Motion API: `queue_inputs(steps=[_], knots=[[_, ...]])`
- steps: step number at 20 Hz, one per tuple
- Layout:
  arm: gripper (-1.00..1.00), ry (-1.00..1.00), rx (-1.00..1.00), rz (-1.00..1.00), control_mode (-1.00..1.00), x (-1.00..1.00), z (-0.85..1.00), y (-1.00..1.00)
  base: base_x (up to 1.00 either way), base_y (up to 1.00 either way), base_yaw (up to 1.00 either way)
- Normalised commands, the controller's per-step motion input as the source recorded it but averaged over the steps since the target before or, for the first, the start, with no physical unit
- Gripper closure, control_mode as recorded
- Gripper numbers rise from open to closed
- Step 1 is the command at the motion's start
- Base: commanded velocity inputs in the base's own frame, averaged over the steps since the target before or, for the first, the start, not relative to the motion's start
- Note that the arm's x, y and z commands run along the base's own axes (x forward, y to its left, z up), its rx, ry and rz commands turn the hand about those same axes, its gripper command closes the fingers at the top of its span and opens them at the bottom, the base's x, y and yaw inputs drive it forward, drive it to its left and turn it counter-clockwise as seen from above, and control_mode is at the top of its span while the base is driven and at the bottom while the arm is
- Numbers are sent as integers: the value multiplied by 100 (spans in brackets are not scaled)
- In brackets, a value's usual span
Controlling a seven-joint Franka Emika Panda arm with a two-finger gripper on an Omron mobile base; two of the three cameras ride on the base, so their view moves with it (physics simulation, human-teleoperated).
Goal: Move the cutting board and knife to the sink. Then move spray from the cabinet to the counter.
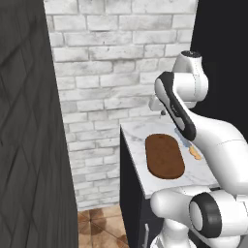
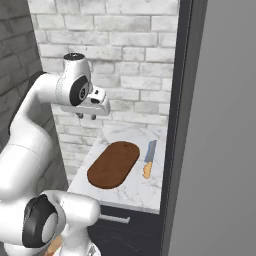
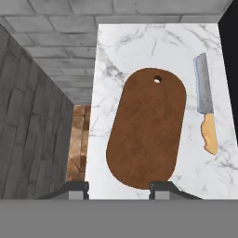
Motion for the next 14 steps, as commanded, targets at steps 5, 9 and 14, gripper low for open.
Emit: queue_inputs(steps=[5,9,14], knots=[[-100,-6,0,0,-100,-39,0,-3,0,0,0],[-100,0,0,-1,-100,-59,-18,-11,0,0,0],[-100,-1,0,0,-100,-49,-10,-2,0,0,0]])
